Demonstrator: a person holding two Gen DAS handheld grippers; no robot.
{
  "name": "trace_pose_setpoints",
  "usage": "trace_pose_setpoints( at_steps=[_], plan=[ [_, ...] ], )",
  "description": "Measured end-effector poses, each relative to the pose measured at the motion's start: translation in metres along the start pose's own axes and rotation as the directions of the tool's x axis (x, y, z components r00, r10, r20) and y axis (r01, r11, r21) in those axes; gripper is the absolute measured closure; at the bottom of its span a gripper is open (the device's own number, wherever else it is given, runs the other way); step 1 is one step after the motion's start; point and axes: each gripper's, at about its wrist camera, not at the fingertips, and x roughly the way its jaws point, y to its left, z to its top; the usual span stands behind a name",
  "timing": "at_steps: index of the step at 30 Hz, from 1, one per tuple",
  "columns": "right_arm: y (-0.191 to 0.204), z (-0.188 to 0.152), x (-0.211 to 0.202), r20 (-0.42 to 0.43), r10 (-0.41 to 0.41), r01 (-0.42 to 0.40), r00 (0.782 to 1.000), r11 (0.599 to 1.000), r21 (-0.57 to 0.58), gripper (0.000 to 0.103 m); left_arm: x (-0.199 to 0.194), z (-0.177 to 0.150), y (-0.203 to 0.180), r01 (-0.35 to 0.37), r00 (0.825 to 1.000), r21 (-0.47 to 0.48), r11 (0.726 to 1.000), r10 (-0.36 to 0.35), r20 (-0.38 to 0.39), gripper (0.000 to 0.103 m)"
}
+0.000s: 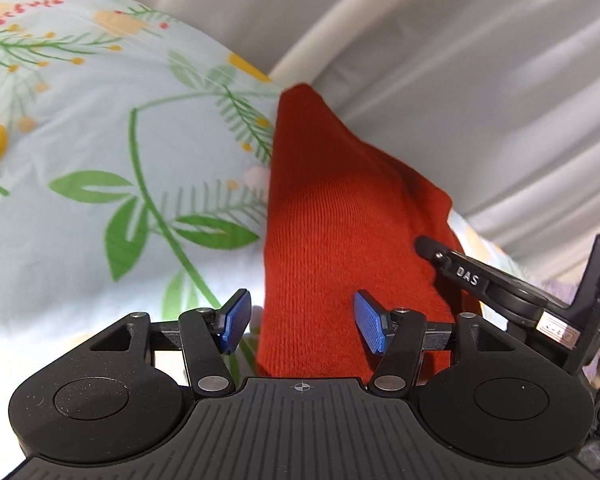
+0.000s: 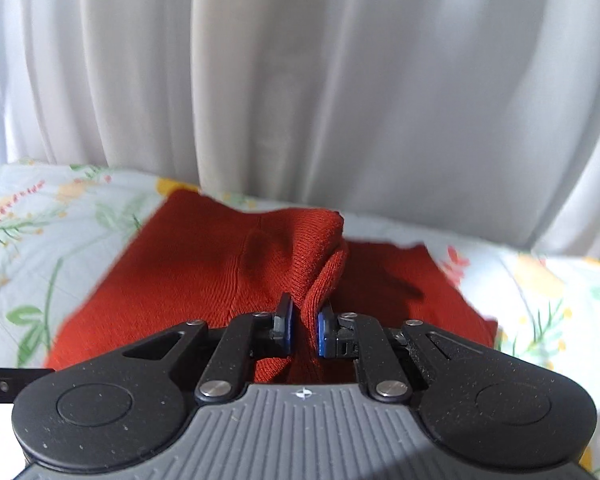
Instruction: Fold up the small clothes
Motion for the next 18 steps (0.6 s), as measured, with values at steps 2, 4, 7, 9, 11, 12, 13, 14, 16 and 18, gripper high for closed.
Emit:
trace_pose_setpoints(
  at_steps=[2, 4, 7, 9, 11, 12, 13, 14, 16, 18],
  plan=[
    [-0.005, -0.007, 0.000, 0.000, 0.006, -0.006, 1.000, 1.000, 0.024, 0.089, 0.000, -0.002, -0.002, -0.007, 1.000, 0.012, 1.000, 0.007, -0.009, 0.040],
    [-0.015, -0.006, -0.009, 0.008, 0.031, -0.032, 0.999, 0.994, 0.103, 0.078, -0.003, -0.003, 0.000, -0.010, 1.000, 0.017, 1.000, 0.010, -0.005, 0.040],
    [-0.045, -0.016, -0.029, 0.048, 0.145, -0.152, 0.988, 0.940, 0.304, 0.040, -0.010, -0.005, 0.005, -0.015, 1.000, 0.021, 1.000, 0.016, -0.006, 0.040],
    [-0.057, -0.027, -0.027, 0.052, 0.250, -0.249, 0.967, 0.878, 0.409, 0.035, -0.013, -0.008, 0.007, -0.018, 1.000, 0.021, 1.000, 0.018, -0.011, 0.040],
    [-0.066, -0.040, -0.025, 0.007, 0.305, -0.270, 0.952, 0.831, 0.486, 0.035, -0.013, -0.011, 0.007, -0.020, 1.000, 0.020, 1.000, 0.021, -0.019, 0.040],
    [-0.066, -0.046, -0.024, -0.001, 0.327, -0.282, 0.945, 0.816, 0.505, 0.035, -0.012, -0.012, 0.006, -0.021, 1.000, 0.019, 1.000, 0.021, -0.019, 0.040],
    [-0.065, -0.050, -0.025, -0.001, 0.344, -0.294, 0.939, 0.806, 0.514, 0.035, -0.013, -0.013, 0.004, -0.025, 1.000, 0.017, 1.000, 0.025, -0.018, 0.040],
    [-0.063, -0.053, -0.027, 0.006, 0.350, -0.301, 0.937, 0.797, 0.523, 0.035, -0.014, -0.013, 0.003, -0.030, 0.999, 0.009, 1.000, 0.030, -0.016, 0.040],
    [-0.064, -0.059, -0.032, 0.034, 0.372, -0.326, 0.928, 0.763, 0.559, 0.035, -0.015, -0.011, 0.003, -0.029, 1.000, -0.008, 1.000, 0.029, -0.006, 0.040],
    [-0.064, -0.068, -0.035, 0.047, 0.405, -0.351, 0.913, 0.723, 0.595, 0.035, -0.017, -0.005, 0.001, -0.038, 0.999, -0.010, 0.999, 0.038, 0.012, 0.040]
  ],
)
